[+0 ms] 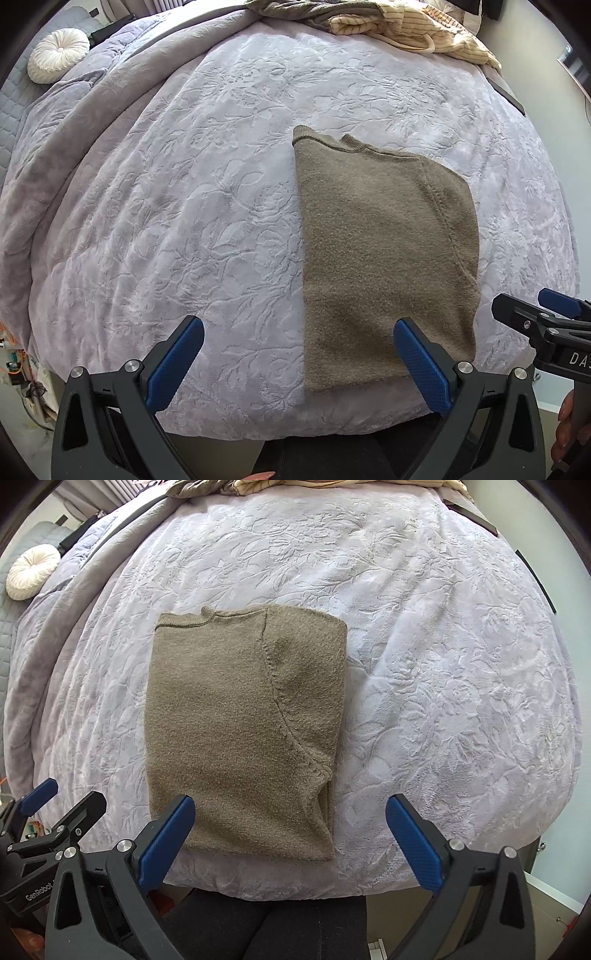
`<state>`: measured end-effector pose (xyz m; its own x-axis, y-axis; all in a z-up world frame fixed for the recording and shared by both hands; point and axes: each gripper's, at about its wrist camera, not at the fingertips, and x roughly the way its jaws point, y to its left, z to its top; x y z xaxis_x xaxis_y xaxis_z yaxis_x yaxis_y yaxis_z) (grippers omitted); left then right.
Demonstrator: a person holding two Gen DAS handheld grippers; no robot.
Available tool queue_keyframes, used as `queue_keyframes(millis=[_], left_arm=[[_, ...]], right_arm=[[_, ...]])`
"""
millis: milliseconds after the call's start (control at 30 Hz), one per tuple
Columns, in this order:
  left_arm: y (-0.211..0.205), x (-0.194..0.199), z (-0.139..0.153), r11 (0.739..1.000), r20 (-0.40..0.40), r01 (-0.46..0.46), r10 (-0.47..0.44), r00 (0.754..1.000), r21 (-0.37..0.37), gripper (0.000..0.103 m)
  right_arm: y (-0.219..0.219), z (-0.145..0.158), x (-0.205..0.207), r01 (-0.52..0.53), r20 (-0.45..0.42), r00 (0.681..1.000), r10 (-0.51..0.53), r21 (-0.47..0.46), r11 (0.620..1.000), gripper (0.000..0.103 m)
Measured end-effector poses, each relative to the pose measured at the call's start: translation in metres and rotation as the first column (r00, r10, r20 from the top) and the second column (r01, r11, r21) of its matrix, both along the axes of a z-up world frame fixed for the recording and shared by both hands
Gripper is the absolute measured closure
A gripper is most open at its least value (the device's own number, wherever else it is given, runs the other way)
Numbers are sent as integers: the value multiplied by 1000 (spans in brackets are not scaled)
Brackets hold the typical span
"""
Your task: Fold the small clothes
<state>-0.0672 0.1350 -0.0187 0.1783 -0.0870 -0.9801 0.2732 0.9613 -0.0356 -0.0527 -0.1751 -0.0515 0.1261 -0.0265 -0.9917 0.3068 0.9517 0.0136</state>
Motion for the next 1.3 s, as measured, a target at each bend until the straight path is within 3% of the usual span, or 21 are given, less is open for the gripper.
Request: queue_keyframes(millis=[1300], left_arm=[[-4, -1, 0, 1000, 3, 4, -4, 1000, 19, 0]], right_arm=[[2, -3, 2, -8, -16, 1000, 8, 3, 1000, 0]])
